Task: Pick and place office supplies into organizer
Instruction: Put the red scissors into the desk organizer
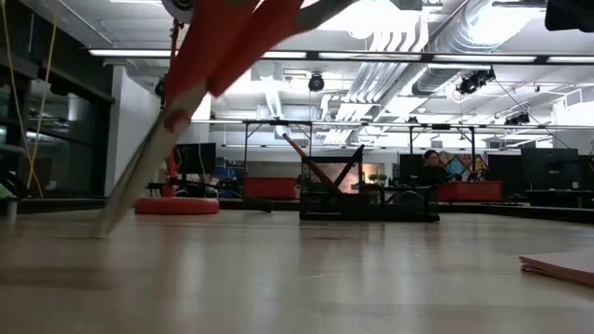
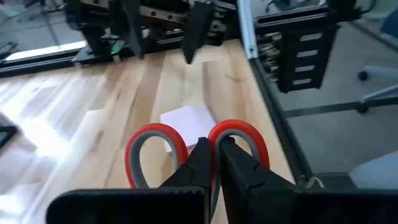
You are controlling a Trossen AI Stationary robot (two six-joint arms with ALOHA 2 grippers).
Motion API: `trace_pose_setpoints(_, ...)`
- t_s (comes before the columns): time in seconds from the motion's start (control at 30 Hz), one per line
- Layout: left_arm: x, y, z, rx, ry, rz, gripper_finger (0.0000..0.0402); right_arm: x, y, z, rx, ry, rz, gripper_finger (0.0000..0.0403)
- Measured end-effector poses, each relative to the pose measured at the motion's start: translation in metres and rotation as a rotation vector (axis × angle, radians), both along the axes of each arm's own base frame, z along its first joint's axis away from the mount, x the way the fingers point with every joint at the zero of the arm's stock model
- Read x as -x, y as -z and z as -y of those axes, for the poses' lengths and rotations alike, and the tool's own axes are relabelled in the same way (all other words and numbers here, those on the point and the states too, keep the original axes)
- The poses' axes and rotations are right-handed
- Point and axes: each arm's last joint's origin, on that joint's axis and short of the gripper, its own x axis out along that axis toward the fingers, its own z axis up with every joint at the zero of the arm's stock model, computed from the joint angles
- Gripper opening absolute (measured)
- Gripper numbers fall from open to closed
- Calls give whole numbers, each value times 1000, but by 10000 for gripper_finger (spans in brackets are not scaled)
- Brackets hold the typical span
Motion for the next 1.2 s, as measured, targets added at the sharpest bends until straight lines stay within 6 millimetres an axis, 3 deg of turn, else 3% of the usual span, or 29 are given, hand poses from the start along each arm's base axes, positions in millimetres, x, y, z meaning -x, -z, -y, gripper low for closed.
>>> trace_pose_setpoints(0.1, 3, -1, -2, 22, 43, 44, 1, 0, -2, -1, -6, -14, 15, 220)
trace_pose_setpoints(0.23, 7, -20, -3, -44, 107, 105, 5, -1, -7, 0, 15, 10, 58, 220)
trace_pose_setpoints(0.37, 11, -29, -3, -88, 251, 97, 6, -2, -10, 2, 106, 85, 95, 220)
trace_pose_setpoints(0.43, 13, -31, -4, -99, 241, 75, 5, -2, -10, 2, 102, 87, 95, 220)
trace_pose_setpoints(0.67, 18, -17, -14, -157, 220, -97, 1, 4, -6, 3, 87, 211, 76, 220)
trace_pose_setpoints(0.8, 14, -8, -28, -199, 286, -234, 6, 13, -6, -2, -31, 235, 74, 220)
trace_pose_setpoints(1.0, -8, -22, -51, -162, 456, -282, 39, 22, -2, -8, -205, 227, 37, 220)
trace_pose_setpoints(1.2, -17, -23, -68, -176, 559, -371, 107, 27, 9, -7, -279, 265, -32, 220)
